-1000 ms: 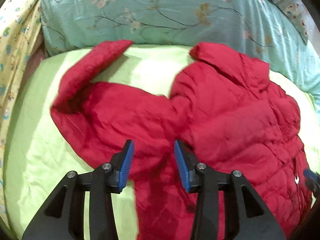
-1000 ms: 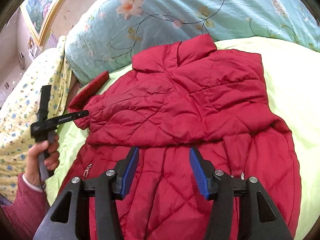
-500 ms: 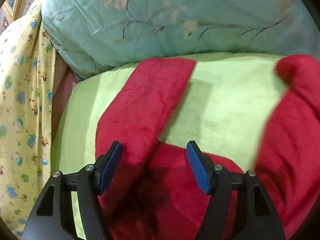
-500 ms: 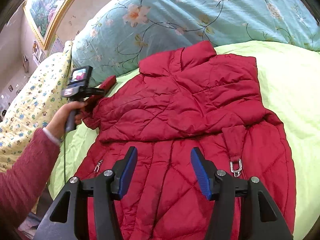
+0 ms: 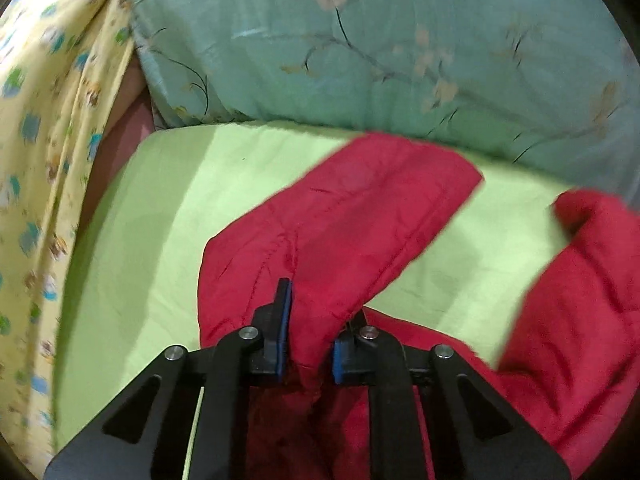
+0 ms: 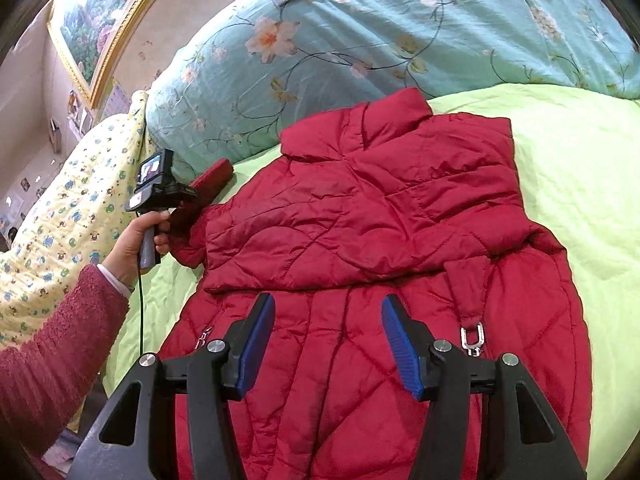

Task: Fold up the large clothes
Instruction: 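Grasp the other sleeve with the left tool and fold it across the back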

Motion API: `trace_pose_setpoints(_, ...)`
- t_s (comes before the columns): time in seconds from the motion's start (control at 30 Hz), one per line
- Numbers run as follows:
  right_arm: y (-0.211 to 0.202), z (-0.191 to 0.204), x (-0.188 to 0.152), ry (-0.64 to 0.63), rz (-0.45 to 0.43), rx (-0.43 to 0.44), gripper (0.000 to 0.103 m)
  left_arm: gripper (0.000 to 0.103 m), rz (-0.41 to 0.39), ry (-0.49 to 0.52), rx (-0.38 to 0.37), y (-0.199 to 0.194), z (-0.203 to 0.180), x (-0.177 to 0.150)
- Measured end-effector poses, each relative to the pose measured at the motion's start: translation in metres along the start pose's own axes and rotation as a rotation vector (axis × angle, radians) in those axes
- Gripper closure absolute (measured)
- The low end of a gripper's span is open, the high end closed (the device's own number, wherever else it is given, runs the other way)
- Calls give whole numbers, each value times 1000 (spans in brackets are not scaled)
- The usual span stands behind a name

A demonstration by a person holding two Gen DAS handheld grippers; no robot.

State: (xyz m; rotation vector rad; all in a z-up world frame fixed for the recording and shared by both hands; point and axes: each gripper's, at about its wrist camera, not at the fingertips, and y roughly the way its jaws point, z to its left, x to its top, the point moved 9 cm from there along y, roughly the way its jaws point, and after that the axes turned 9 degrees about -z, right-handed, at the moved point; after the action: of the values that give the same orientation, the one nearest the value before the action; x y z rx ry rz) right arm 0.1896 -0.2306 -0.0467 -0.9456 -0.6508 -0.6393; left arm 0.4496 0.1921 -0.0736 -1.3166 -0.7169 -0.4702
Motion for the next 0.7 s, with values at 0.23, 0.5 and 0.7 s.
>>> trace_pose_setpoints(0.23,-1,7,0,-1,3,8,45,90,-67,-156,-257,-74,-18,-12)
trace_pose_setpoints(0.5,3,2,-2,39,22,7,45,90,-130,-178,-521,-158,-92,-28)
trace_pose_setpoints(0.7,-3,-14,0,85,16,0,45,90,-130,-126,-623,-188,-157,-54)
